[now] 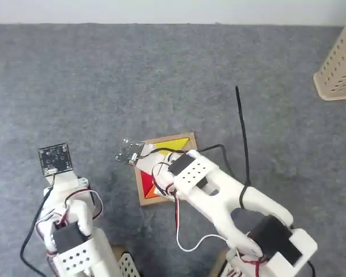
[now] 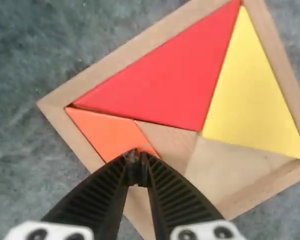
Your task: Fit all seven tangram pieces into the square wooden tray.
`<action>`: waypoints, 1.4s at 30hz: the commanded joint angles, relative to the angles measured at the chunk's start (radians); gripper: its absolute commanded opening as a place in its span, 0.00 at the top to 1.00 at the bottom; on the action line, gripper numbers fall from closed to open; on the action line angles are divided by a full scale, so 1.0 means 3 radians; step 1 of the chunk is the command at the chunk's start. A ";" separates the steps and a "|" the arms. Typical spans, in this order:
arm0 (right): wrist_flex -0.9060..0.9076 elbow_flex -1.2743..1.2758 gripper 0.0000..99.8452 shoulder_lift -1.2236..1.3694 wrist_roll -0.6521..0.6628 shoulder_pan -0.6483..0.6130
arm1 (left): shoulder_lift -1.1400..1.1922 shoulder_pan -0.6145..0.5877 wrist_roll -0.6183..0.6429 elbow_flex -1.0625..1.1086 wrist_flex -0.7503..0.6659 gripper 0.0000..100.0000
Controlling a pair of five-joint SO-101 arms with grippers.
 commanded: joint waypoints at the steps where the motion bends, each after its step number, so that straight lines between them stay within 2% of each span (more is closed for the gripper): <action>1: -0.0013 -0.0015 0.99 -0.0105 -0.0036 -0.0069 | -0.0026 0.0010 0.0046 -0.0033 0.0020 0.99; 8: 0.0217 0.0000 0.99 -0.0540 -0.0235 -0.0064 | -0.0026 0.0010 0.0046 -0.0033 0.0020 0.99; 17: 0.0207 0.0020 0.99 -0.0606 -0.0266 -0.0059 | -0.0026 0.0010 0.0046 -0.0033 0.0020 0.99; 27: 0.0187 0.0000 0.99 -0.0616 -0.0271 0.0442 | -0.0026 0.0010 0.0046 -0.0033 0.0020 0.99; 42: 0.0217 0.0020 0.99 -0.0616 -0.0276 0.0601 | -0.0026 0.0010 0.0046 -0.0033 0.0020 0.99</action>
